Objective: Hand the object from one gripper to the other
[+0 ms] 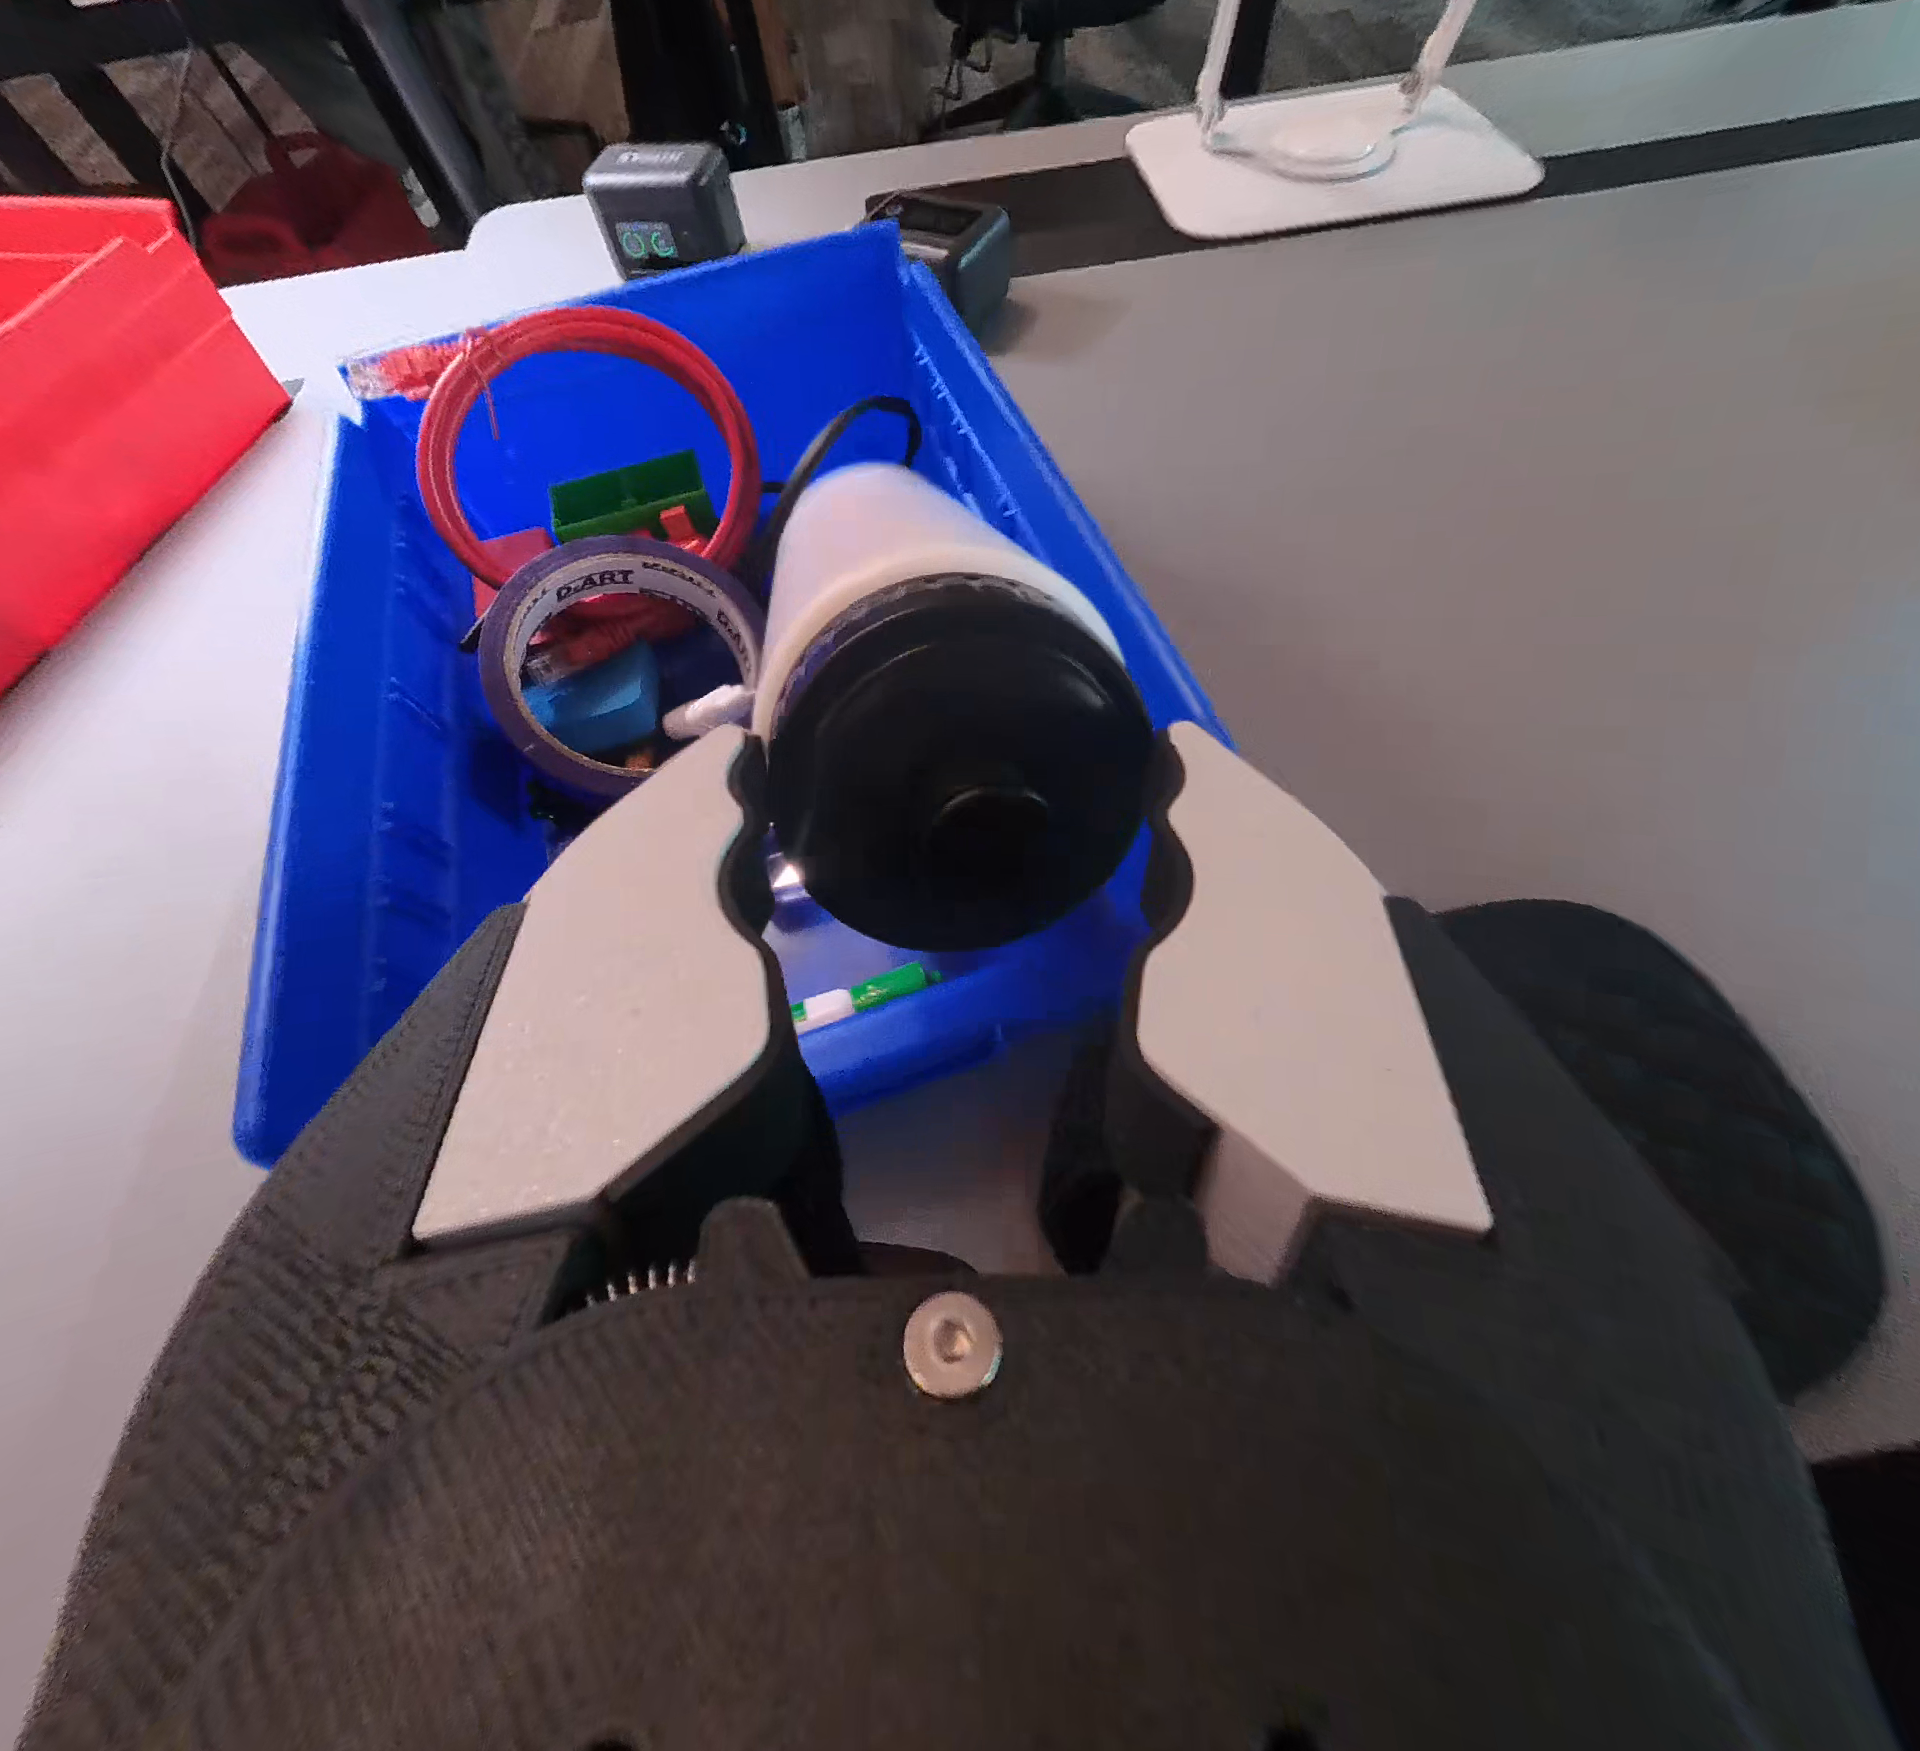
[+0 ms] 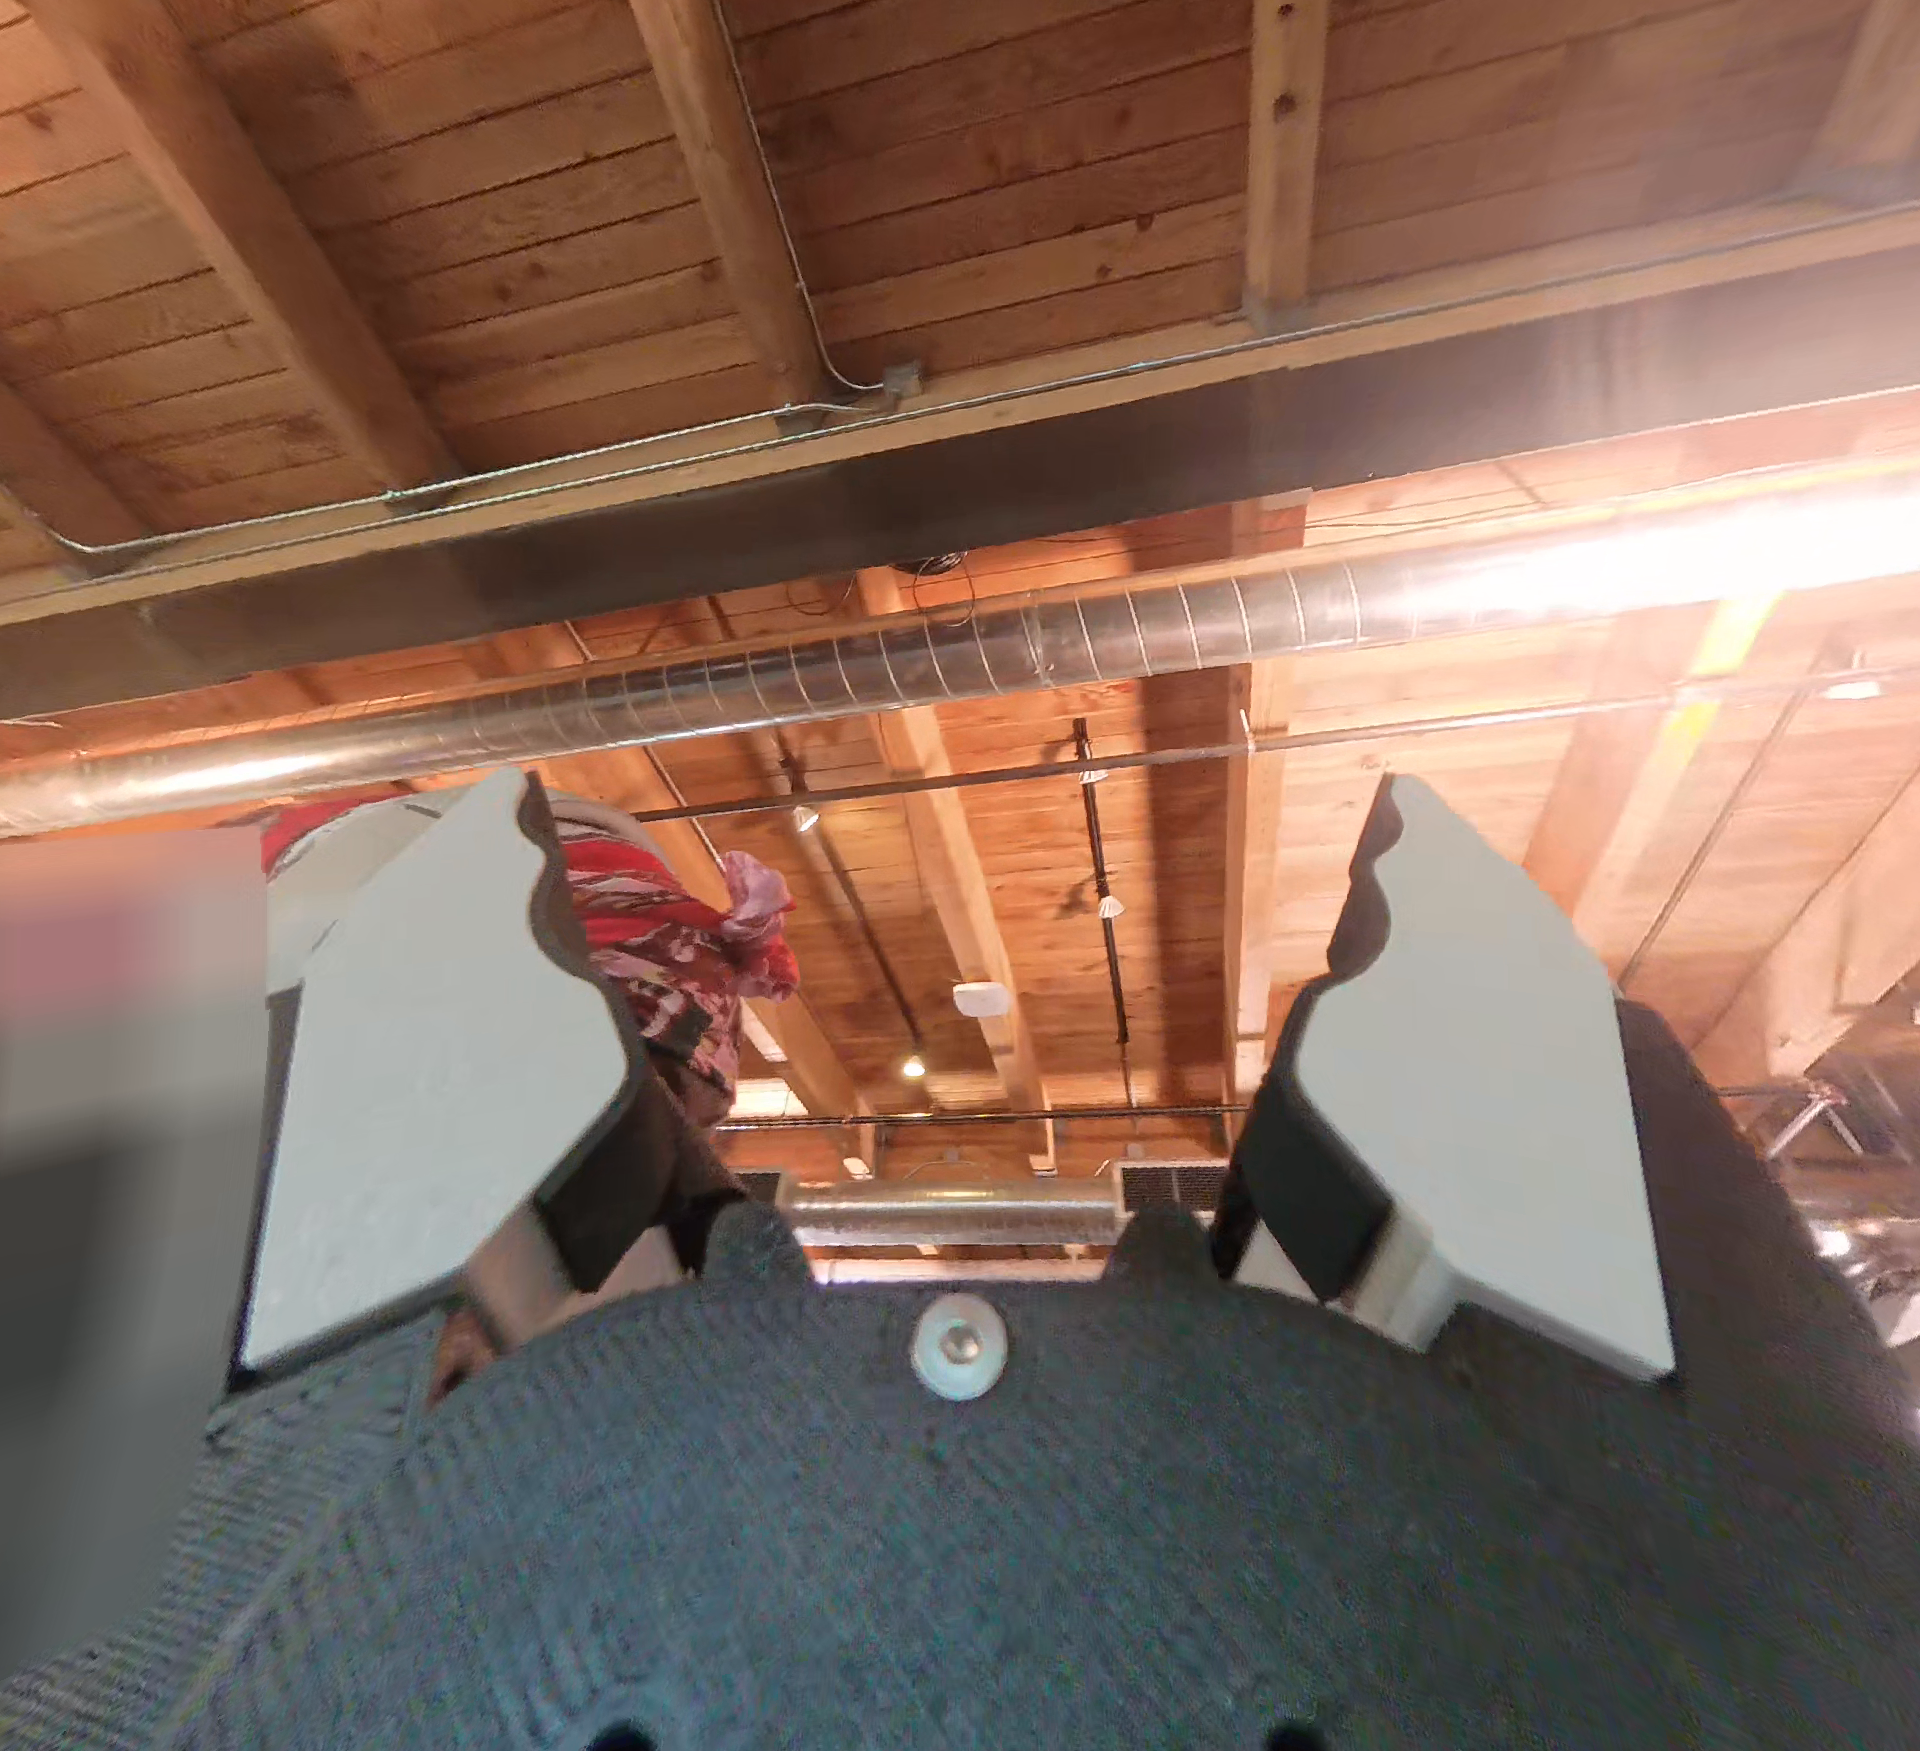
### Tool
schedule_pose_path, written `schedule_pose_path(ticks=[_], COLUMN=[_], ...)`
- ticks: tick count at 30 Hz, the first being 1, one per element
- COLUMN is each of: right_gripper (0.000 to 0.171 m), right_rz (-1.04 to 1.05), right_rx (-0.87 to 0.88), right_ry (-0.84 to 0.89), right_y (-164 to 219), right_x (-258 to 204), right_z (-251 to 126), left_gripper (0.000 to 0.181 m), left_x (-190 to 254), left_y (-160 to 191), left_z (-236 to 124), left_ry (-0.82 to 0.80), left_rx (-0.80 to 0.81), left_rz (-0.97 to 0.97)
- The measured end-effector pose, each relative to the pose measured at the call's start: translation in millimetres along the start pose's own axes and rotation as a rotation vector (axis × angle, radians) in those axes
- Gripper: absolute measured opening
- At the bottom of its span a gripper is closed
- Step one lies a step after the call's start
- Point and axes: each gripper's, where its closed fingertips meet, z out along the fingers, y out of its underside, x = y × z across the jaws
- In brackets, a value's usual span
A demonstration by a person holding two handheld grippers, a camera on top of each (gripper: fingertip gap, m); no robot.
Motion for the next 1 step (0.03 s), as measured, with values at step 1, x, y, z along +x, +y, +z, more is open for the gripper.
schedule_pose_path(ticks=[1], right_gripper=[0.139], right_rz=[-0.021], right_rx=[-0.003], right_ry=[-0.002], right_y=[-0.8], right_x=[-0.8], right_z=[0.1], left_gripper=[0.070], left_x=[2.8], left_y=[-3.4], left_z=[-7.5], left_ry=[0.006], left_rx=[0.009], left_rz=[0.004])
